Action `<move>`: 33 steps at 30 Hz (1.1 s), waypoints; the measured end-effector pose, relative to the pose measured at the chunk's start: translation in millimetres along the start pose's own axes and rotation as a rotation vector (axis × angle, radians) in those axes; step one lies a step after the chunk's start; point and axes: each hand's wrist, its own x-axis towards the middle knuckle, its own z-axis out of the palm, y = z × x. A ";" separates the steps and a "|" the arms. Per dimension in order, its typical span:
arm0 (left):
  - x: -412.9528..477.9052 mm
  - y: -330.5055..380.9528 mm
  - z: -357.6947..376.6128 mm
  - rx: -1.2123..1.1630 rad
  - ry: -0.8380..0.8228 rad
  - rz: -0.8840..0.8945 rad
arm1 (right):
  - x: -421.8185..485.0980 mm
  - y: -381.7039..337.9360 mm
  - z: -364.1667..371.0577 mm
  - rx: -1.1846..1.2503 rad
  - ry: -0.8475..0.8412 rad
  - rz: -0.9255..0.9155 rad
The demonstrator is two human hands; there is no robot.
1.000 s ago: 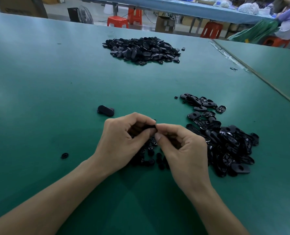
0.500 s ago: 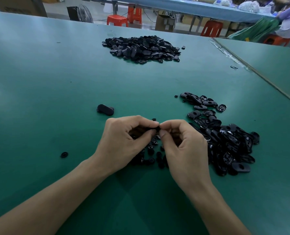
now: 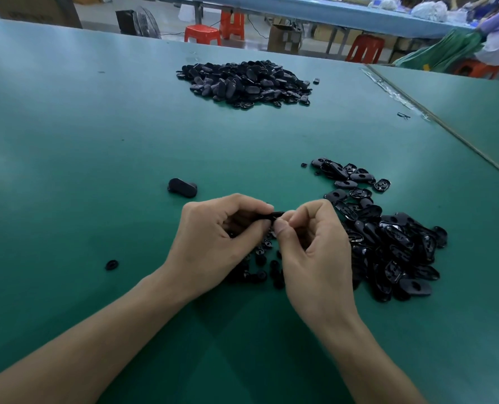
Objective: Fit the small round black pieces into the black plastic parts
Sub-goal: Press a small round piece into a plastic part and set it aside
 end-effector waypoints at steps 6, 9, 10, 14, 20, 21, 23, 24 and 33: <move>0.2 -0.1 0.3 -0.064 -0.008 -0.025 | -3.4 -2.0 4.1 0.016 0.026 -0.014; 0.3 1.1 -0.3 -0.035 -0.009 -0.014 | -3.5 -0.7 3.8 -0.032 0.054 -0.046; 0.1 1.2 -0.4 -0.022 -0.010 -0.010 | -3.6 -0.4 3.7 -0.050 0.065 -0.059; 0.0 3.1 -1.0 0.050 -0.009 0.016 | -5.2 0.7 3.2 -0.119 0.090 -0.097; 2.4 0.4 -4.9 0.114 -0.019 0.000 | -5.9 2.7 1.4 -0.134 0.041 -0.130; 2.7 0.2 -4.9 0.117 -0.021 0.001 | -5.1 3.3 0.4 -0.123 0.036 -0.130; 3.2 0.2 -3.8 0.113 -0.019 0.001 | -3.4 5.3 -1.7 -0.106 0.032 -0.129; 3.5 0.3 -3.1 0.106 -0.014 0.000 | -2.8 6.2 -2.4 -0.097 0.032 -0.130; 0.5 -3.2 -2.2 0.002 -0.081 -0.036 | 7.9 10.6 -15.4 -0.087 -0.093 -0.121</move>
